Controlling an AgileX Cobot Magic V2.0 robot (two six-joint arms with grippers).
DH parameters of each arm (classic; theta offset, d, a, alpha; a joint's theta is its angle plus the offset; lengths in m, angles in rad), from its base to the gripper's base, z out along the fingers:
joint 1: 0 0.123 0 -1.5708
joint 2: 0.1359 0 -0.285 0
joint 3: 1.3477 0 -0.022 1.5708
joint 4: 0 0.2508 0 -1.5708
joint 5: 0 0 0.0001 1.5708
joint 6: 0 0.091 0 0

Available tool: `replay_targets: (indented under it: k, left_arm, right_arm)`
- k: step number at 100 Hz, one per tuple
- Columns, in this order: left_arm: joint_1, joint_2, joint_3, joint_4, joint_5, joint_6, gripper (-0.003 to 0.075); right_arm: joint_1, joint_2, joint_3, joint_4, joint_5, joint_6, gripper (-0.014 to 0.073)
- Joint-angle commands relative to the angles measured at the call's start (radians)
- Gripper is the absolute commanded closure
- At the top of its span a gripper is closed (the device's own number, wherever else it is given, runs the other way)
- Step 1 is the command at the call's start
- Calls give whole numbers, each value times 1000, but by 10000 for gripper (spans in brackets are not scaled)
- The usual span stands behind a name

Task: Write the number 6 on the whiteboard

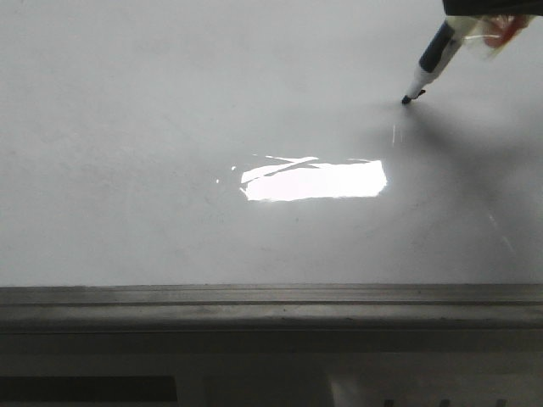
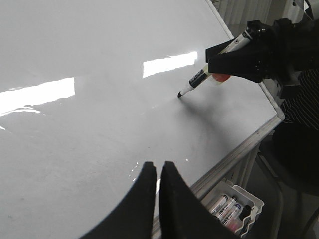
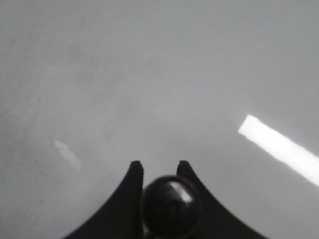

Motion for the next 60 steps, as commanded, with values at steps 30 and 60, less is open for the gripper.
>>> replay_targets:
  k: [30,60]
  left_arm:
    - [2,5,-26,-11,-34,-5,741]
    - [2,5,-26,-11,-34,-5,741]
  right_arm:
    - [116,-3,-20,57,304,-10,636]
    - [47,-100,-24,0,306,-10,636]
